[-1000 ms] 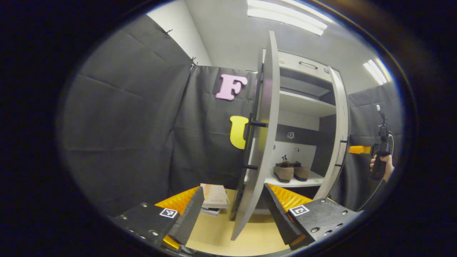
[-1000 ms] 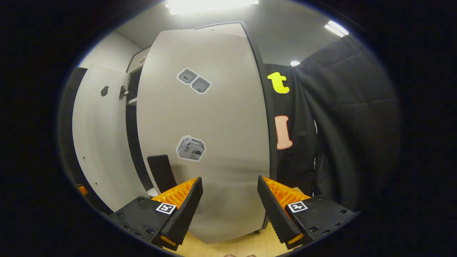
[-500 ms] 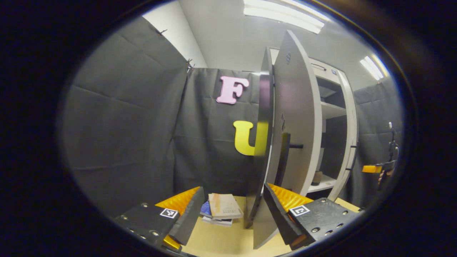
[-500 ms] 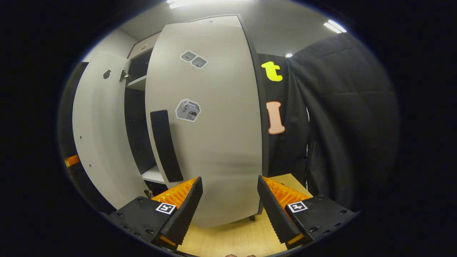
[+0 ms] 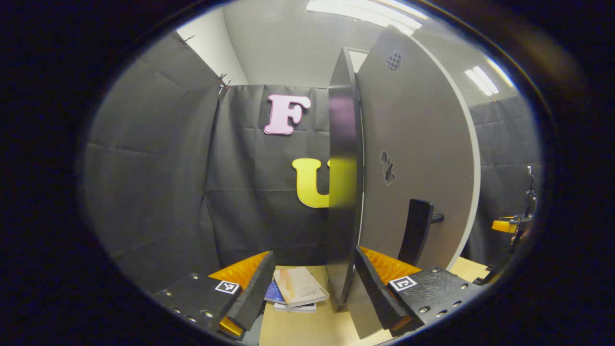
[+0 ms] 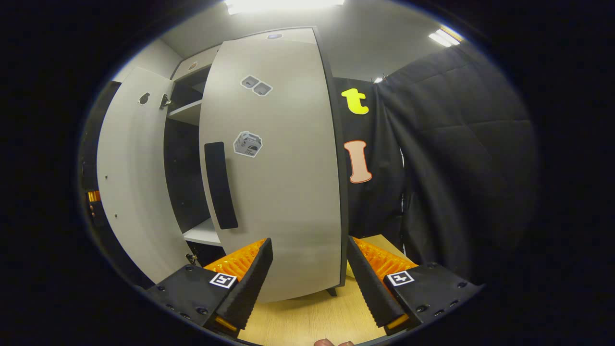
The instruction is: Grab one shoe with the right hand and put it into the shoe cabinet, grab the other shoe with the left hand and put it into the shoe cabinet; then close the right door with the right hand and the left door with the left hand.
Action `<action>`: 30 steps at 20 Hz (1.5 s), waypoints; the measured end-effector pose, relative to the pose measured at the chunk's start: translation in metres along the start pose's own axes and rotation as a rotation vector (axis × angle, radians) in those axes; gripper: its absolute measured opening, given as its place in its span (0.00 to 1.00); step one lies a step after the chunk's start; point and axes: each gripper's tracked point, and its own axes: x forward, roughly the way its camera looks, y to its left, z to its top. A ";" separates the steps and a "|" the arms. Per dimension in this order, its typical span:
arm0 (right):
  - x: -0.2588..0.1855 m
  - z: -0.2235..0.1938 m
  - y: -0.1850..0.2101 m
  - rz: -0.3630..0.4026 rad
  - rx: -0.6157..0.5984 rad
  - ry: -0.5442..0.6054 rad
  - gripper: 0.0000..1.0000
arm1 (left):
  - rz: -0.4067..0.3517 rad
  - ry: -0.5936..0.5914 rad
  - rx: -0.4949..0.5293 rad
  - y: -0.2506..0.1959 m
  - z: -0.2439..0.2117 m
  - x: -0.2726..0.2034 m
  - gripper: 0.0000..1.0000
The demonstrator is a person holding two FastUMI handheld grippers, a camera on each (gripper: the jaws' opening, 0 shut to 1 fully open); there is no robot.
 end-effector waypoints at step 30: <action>-0.027 -0.030 -0.058 -0.085 -0.035 0.069 0.98 | -0.198 0.018 -0.027 -0.194 -0.008 0.056 0.98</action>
